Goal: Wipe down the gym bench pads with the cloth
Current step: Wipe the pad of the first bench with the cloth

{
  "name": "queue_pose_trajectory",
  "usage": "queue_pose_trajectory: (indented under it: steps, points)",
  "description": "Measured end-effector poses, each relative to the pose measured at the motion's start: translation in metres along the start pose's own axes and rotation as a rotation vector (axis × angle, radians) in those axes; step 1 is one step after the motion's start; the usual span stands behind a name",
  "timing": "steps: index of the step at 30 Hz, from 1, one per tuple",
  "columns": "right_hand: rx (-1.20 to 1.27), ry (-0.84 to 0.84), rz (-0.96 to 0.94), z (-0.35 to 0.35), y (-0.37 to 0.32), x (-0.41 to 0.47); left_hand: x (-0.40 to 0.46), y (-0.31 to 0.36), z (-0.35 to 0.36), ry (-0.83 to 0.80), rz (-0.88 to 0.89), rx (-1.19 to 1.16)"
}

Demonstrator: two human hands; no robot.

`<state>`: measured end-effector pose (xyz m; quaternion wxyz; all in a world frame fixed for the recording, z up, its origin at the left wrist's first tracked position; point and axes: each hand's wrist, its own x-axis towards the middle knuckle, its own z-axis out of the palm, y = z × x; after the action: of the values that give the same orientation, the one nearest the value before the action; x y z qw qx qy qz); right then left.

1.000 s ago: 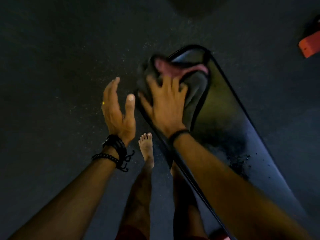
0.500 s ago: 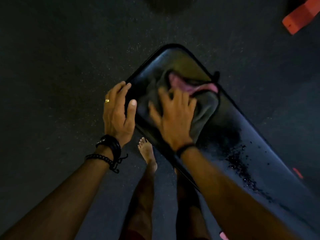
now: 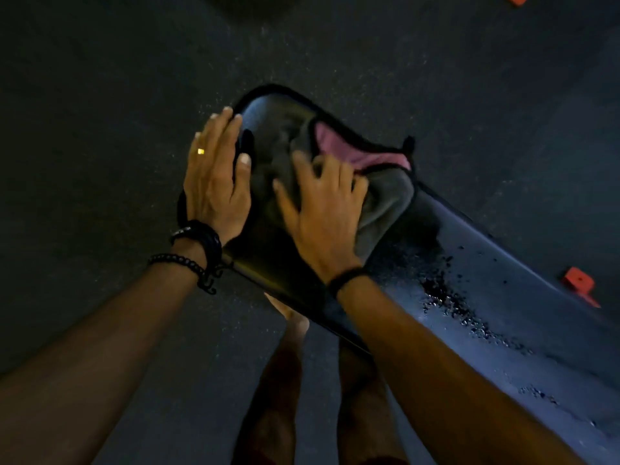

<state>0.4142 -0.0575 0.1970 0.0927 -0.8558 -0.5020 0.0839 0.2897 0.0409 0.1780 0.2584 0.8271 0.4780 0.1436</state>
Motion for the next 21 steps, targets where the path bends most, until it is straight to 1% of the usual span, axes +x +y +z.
queue_pose_trajectory:
  steps: [2,3,4,5,7,9,10,12,14,15,18,19,21]
  points:
    - [0.009,-0.096,-0.169,-0.012,0.027,-0.052,0.012,0.002,-0.002,-0.025,0.04,0.016]
    - [0.0,-0.123,-0.218,-0.017,0.048,-0.073,0.019,0.005,-0.001,-0.051,0.08,0.039]
    - [-0.026,-0.124,-0.219,-0.022,0.071,-0.085,0.026,0.008,0.001,-0.093,0.14,0.082]
    - [-0.05,-0.111,-0.164,-0.025,0.091,-0.088,0.03,0.011,0.005,-0.147,0.21,0.159]
    - [-0.061,-0.064,0.068,-0.028,0.117,-0.063,0.036,0.018,0.013,-0.242,0.301,0.357]
    - [-0.049,0.014,0.249,-0.028,0.107,-0.012,0.035,0.018,0.016,-0.265,0.296,0.454]
    - [-0.026,0.011,0.287,-0.025,0.097,0.019,0.036,0.018,0.019,-0.272,0.297,0.462]
    - [0.054,-0.08,0.255,-0.013,0.065,0.071,0.034,0.02,0.019,-0.287,0.302,0.477]
    - [0.098,-0.128,0.127,-0.006,0.044,0.101,0.037,0.019,0.019,-0.281,0.296,0.484]
    - [0.089,-0.127,0.073,-0.009,0.046,0.101,0.038,0.02,0.018,-0.284,0.29,0.472]
    - [0.046,-0.15,-0.03,-0.028,0.097,0.053,0.038,0.02,0.016,-0.29,0.284,0.429]
    - [0.031,-0.14,-0.018,-0.035,0.123,0.03,0.038,0.02,0.015,-0.289,0.281,0.416]
    - [0.001,-0.136,0.102,-0.049,0.168,-0.006,0.039,0.021,0.015,-0.288,0.28,0.399]
